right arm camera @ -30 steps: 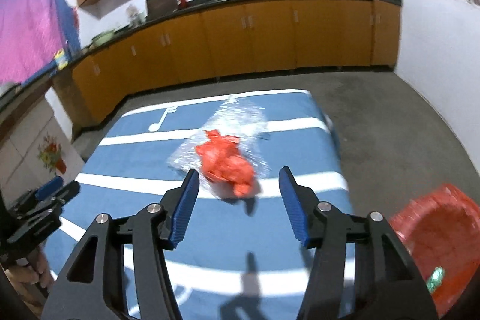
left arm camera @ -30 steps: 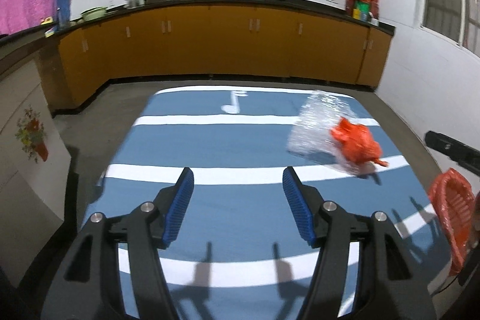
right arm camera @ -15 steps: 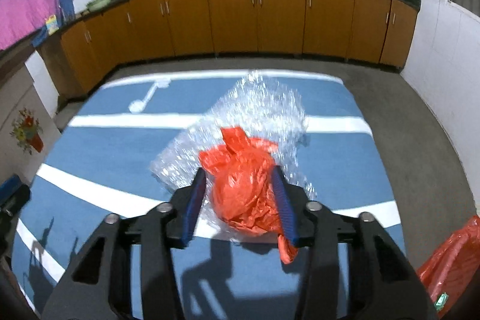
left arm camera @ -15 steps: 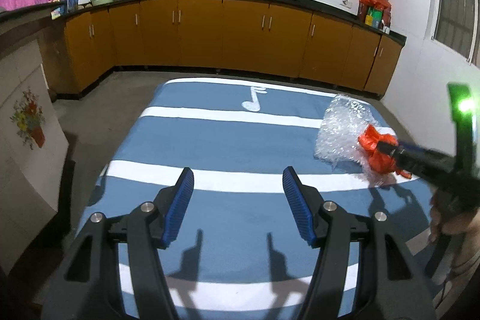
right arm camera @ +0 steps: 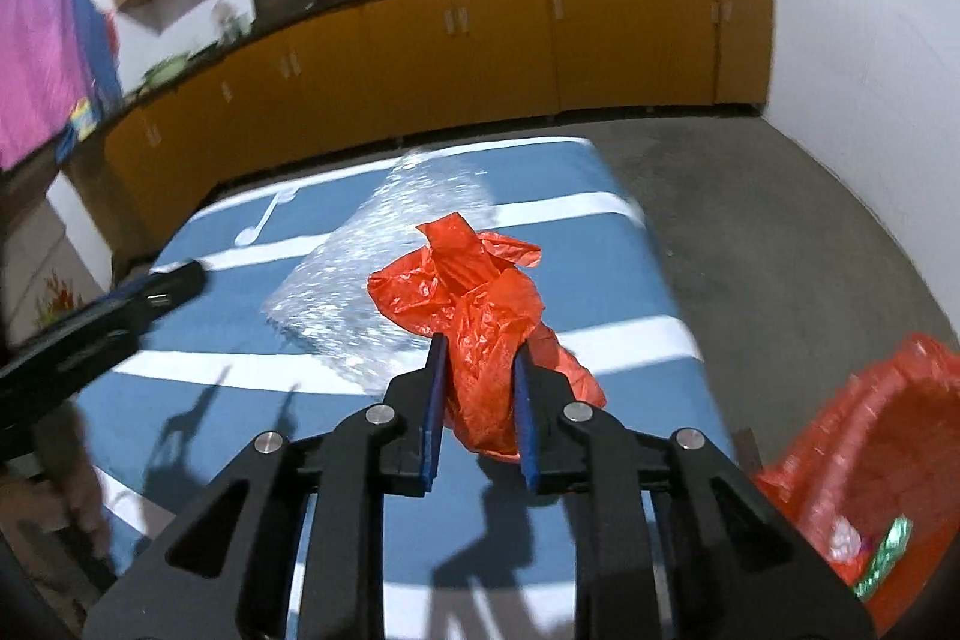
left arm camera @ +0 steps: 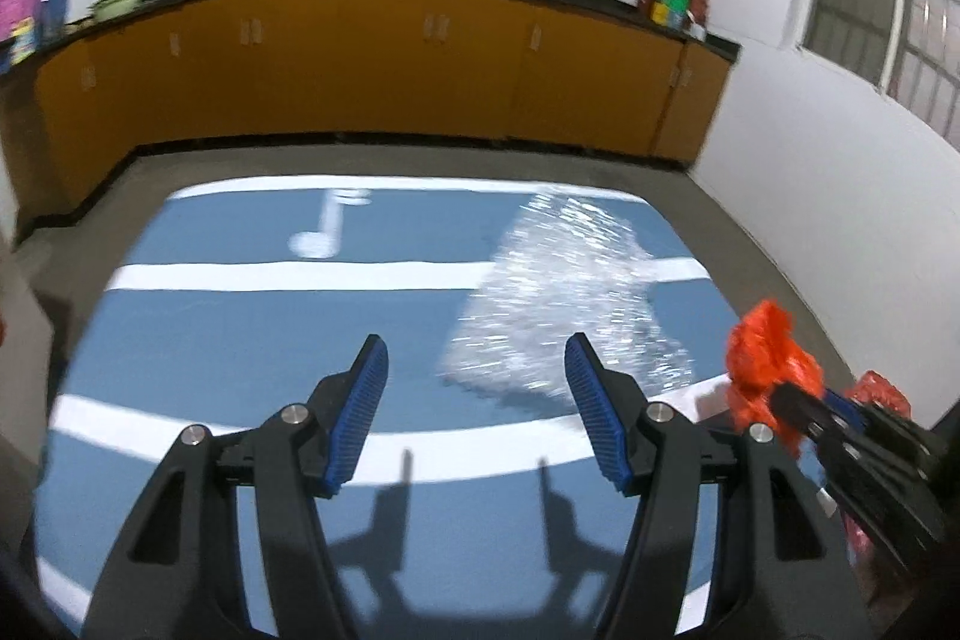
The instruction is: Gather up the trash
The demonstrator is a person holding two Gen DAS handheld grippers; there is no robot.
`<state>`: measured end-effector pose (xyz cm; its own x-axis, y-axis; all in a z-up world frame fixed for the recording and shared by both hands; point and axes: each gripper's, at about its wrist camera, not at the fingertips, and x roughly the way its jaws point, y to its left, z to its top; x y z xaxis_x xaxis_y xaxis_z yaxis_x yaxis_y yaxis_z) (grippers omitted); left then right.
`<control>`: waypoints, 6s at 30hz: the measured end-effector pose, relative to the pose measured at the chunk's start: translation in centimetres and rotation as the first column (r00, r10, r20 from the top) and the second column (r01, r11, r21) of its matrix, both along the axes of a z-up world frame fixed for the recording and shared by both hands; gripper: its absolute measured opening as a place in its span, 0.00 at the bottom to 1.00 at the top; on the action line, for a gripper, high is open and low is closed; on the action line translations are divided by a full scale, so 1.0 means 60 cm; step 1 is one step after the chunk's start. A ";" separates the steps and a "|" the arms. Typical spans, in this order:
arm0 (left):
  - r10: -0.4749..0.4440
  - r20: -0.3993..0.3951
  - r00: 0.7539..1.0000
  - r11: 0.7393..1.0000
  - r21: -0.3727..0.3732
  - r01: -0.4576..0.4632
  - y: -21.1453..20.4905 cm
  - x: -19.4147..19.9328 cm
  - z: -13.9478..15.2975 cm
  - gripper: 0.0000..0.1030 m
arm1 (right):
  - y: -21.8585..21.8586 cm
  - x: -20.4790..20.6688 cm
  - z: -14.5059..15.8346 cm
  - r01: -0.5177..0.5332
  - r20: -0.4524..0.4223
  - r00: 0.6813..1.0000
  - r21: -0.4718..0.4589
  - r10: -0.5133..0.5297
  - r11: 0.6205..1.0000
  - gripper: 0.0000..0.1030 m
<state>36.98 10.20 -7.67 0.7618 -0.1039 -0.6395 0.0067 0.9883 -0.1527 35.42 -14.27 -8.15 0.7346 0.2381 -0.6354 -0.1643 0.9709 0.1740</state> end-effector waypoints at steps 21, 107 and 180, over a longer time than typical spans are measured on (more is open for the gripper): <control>-0.050 -0.199 0.979 0.983 0.163 0.083 -0.122 0.106 -0.101 0.07 | -0.081 -0.037 0.007 0.043 -0.012 0.999 0.128 -0.042 0.991 0.20; -0.534 -0.105 0.839 0.845 -0.085 0.527 -0.509 -0.227 0.002 0.19 | -0.421 -0.285 0.089 0.467 0.035 0.875 0.197 -0.482 0.862 0.26; -0.019 0.277 0.961 0.979 0.200 -0.039 -0.161 -0.605 0.129 0.96 | -0.143 -0.561 0.124 0.423 0.341 0.872 -0.162 -0.351 0.892 0.98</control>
<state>0.68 0.54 0.09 0.9117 0.0139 -0.4105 0.0102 0.9984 0.0564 1.75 -22.82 -0.70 0.8981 -0.2273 -0.3765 0.2242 0.9731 -0.0526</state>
